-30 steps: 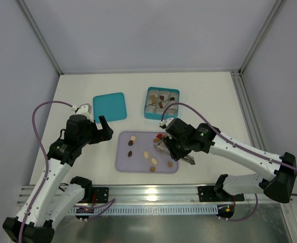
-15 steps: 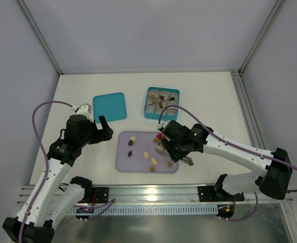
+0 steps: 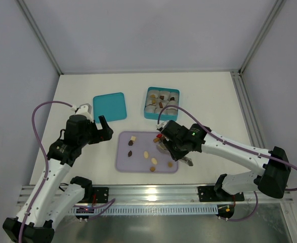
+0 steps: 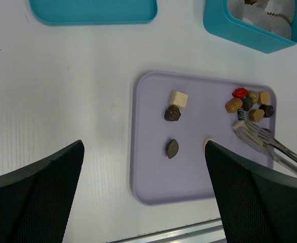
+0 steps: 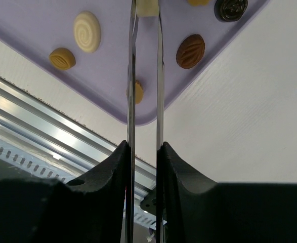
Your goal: Pack the chocolate
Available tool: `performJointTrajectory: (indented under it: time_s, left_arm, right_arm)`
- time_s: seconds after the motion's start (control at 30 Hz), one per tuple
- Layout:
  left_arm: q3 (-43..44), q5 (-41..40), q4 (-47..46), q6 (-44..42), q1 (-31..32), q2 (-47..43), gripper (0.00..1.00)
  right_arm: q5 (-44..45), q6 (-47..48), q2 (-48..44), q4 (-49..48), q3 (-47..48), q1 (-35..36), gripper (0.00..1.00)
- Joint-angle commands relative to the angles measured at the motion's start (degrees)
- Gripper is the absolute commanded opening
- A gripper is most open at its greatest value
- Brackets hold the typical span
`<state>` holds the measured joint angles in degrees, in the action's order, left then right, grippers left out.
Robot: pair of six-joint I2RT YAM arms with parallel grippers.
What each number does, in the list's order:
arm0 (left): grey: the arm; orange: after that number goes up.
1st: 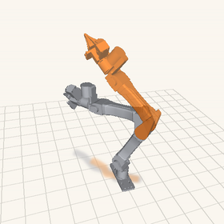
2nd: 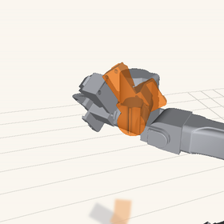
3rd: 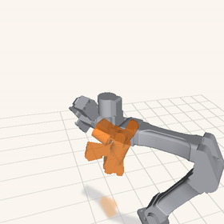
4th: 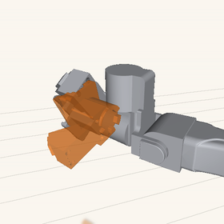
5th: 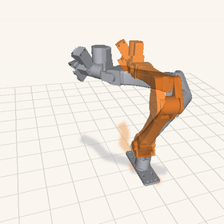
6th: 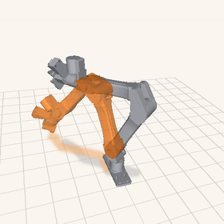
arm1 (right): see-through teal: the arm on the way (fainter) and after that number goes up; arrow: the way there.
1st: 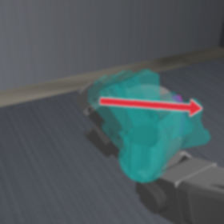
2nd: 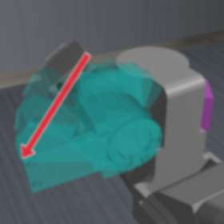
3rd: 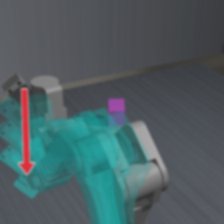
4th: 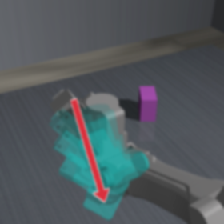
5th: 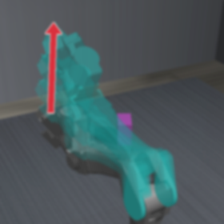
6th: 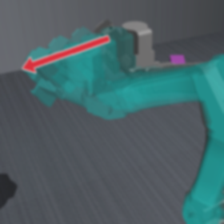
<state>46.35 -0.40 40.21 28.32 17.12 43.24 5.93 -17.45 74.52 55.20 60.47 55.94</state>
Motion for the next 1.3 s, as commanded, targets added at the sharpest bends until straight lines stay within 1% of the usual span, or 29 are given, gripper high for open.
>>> performJointTrajectory:
  time_s: [0.0, 0.3, 0.4, 0.5, 0.53, 0.63, 0.67, 0.77, 0.9, 1.1, 1.27]
  left_arm:
    - [0.23, -0.74, -0.30, 0.42, 0.19, -0.97, 1.00]
    - [0.23, -0.65, -0.39, 0.42, 0.10, -1.23, 1.00]
    - [0.24, -0.56, -0.39, 0.42, 0.10, -1.23, 1.00]
    - [0.41, -0.48, -0.30, 0.42, 0.19, -1.06, 1.00]
    - [0.24, -0.56, -0.39, 0.34, 0.19, -0.97, 1.00]
    - [0.24, -0.47, -0.39, 0.42, 0.10, -0.88, 1.00]
    - [0.23, -0.47, -0.48, 0.34, 0.19, -0.79, 1.00]
    - [0.32, -0.39, -0.48, 0.25, 0.10, -0.62, 1.00]
    - [0.32, -0.39, -0.39, 0.34, 0.19, -0.53, 1.00]
    - [0.32, -0.39, -0.48, 0.34, 0.19, -0.35, 1.00]
    - [0.32, -0.47, -0.48, 0.34, 0.10, -0.18, 1.00]
  right_arm:
    - [1.27, 0.49, -0.87, 0.08, 2.72, 0.40, 0.24]
    - [2.50, 1.63, -2.98, 4.91, 11.15, -0.48, 0.22]
    - [2.50, 2.68, -2.11, 5.01, 13.53, -2.41, 0.22]
    - [2.24, 4.26, -0.96, 4.22, 16.42, -6.27, 0.22]
    - [2.15, 4.53, -0.17, 3.52, 17.13, -8.81, 0.22]
    - [2.32, 5.59, 1.67, 1.94, 20.38, -12.60, 0.22]
    - [3.02, 5.67, 3.16, 1.58, 21.26, -14.96, 0.22]
    - [4.78, 6.29, 7.20, 0.35, 25.47, -18.83, 0.22]
    - [6.90, 7.17, 13.10, -0.62, 28.56, -22.79, 0.22]
    - [6.29, 7.70, 19.59, -3.60, 31.11, -26.85, 0.22]
    - [6.98, 7.96, 23.21, -4.84, 33.31, -27.82, 0.22]
